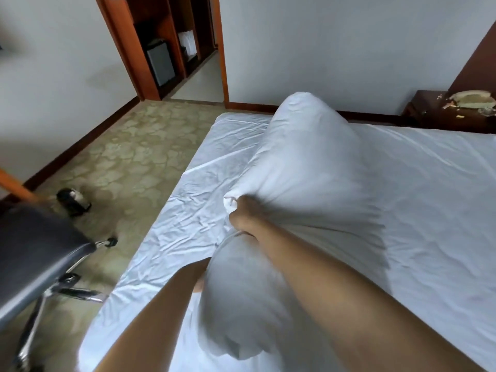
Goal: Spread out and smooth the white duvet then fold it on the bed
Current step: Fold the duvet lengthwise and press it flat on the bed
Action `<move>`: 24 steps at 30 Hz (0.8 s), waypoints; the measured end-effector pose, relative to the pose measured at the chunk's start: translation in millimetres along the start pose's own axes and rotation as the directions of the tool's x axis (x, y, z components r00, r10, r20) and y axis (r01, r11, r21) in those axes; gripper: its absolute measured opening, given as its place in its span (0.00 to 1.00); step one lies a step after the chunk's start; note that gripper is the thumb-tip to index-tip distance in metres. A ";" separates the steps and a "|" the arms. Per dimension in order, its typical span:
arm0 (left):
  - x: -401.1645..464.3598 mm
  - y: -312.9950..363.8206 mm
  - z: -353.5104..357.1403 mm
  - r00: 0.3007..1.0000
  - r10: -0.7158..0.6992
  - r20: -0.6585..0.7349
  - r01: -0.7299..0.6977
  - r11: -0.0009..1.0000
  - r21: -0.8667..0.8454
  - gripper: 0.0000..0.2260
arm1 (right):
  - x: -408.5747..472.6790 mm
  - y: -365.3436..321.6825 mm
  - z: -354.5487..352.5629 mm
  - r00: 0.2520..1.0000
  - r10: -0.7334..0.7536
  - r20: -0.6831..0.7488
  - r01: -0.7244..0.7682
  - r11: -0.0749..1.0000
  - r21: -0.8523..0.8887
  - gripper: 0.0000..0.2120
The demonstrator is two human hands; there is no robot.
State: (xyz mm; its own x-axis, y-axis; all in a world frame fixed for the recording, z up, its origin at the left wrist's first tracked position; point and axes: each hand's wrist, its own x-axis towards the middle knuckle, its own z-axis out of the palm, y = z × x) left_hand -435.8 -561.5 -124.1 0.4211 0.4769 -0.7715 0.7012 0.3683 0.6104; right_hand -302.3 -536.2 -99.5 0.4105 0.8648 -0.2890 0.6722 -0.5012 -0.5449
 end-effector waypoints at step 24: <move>28.2 -95.9 -32.2 0.938 0.246 0.243 -0.253 0.968 -0.003 0.52 | -27.4 5.9 83.9 0.875 0.481 0.053 -0.152 0.171 0.973 0.10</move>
State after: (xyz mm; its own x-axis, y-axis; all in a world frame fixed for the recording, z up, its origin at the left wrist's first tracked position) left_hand -509.7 -557.6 -198.6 0.7073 0.3444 -0.6173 0.5701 0.2383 0.7862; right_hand -361.3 -560.4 -160.9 0.6502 0.5172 -0.5565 -0.5475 -0.1888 -0.8152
